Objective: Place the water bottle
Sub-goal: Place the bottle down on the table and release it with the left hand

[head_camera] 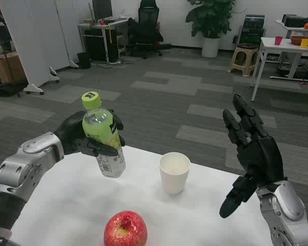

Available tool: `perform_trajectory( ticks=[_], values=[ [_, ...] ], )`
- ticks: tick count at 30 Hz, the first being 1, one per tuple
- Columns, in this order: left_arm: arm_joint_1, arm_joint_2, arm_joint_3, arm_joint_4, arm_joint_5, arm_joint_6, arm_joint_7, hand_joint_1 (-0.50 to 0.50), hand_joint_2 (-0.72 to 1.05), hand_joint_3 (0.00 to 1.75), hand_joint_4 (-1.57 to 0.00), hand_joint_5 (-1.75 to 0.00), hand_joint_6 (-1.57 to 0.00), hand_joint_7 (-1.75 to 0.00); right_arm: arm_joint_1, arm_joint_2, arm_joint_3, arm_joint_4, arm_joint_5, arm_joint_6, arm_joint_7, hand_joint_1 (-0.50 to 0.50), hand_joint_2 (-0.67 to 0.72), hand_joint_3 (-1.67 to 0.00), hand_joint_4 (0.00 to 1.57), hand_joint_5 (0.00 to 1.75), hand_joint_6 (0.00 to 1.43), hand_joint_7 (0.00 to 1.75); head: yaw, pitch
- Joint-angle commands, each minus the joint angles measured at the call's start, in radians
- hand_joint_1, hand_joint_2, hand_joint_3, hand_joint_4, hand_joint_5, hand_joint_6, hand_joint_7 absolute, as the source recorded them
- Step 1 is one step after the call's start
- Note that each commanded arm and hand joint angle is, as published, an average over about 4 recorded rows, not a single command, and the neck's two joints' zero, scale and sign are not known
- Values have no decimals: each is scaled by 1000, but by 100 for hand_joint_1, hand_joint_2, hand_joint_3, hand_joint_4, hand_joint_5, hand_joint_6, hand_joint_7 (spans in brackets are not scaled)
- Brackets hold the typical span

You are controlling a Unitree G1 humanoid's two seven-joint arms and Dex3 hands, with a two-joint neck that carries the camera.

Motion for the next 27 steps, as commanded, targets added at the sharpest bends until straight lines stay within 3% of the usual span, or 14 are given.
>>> perform_trajectory(
  ticks=[1,5,16,22,27],
  values=[
    [5,18,5,-32,5,14,-2,8,60,0,-157,-175,-139,-147,-13,-4,14,3,7,-8,2,-46,66,0,0,0,0,0,1,13],
    [5,18,3,-33,6,14,-2,8,60,7,-157,-175,-139,-147,-13,-3,15,3,7,-8,2,-46,66,0,0,0,0,0,-2,7],
    [5,17,0,-32,6,14,-2,7,63,2,-157,-175,-139,-147,-13,-4,16,3,7,-9,1,-46,66,0,0,0,0,0,2,5],
    [13,14,3,-28,96,14,-11,6,63,0,-157,-175,-139,-147,-13,-4,21,3,9,-9,2,-47,66,0,0,0,0,0,6,7],
    [30,2,2,44,107,-23,-17,6,60,2,-157,-175,-139,-147,-13,-4,30,7,9,-9,2,-46,66,0,0,0,0,0,8,8]
  ],
)
